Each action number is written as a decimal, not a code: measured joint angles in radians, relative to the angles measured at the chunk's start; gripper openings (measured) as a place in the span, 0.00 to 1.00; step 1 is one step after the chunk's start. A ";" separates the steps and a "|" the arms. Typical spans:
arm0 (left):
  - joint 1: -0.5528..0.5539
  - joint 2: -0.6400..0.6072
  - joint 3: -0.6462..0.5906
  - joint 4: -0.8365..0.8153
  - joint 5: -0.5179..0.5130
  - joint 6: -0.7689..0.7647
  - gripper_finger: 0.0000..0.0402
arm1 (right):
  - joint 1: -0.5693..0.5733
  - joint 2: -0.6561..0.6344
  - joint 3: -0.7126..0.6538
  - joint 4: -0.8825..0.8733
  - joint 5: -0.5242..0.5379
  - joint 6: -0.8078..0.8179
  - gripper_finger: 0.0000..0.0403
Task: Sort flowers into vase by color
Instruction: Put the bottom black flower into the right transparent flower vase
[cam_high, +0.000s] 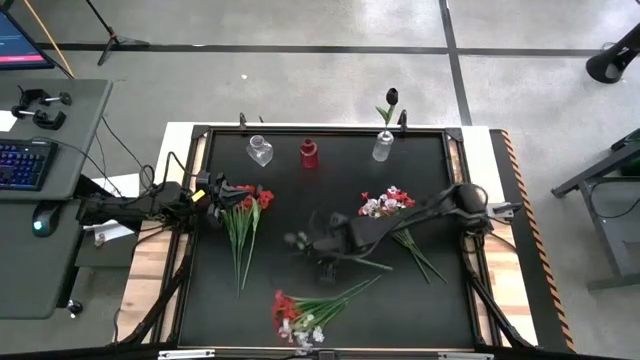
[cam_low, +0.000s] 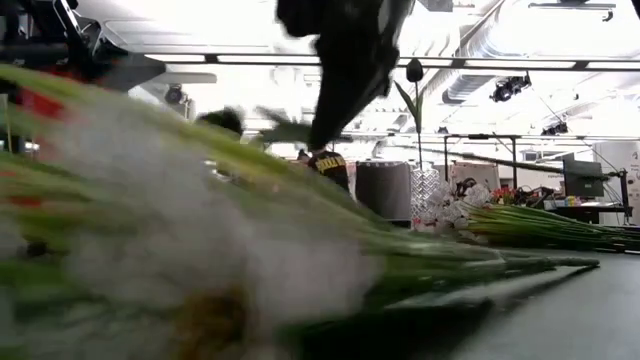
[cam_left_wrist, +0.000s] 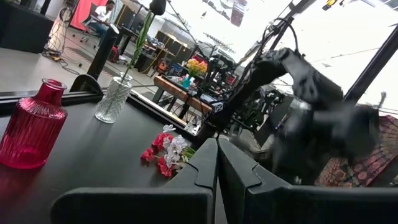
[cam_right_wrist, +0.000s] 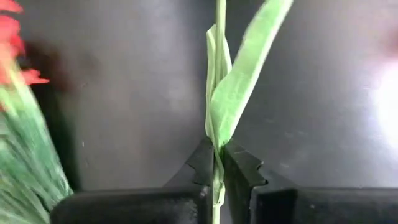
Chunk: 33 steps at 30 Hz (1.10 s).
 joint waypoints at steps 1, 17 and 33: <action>0.000 0.000 0.000 0.000 0.000 0.000 0.00 | -0.008 -0.038 -0.028 -0.003 0.015 0.011 0.01; 0.000 0.000 0.000 0.001 0.000 0.000 0.00 | -0.172 -0.984 -0.902 0.731 0.362 0.124 0.00; 0.000 0.000 0.000 0.000 0.000 0.000 0.00 | -0.672 -1.289 -1.181 1.526 0.071 -0.302 0.00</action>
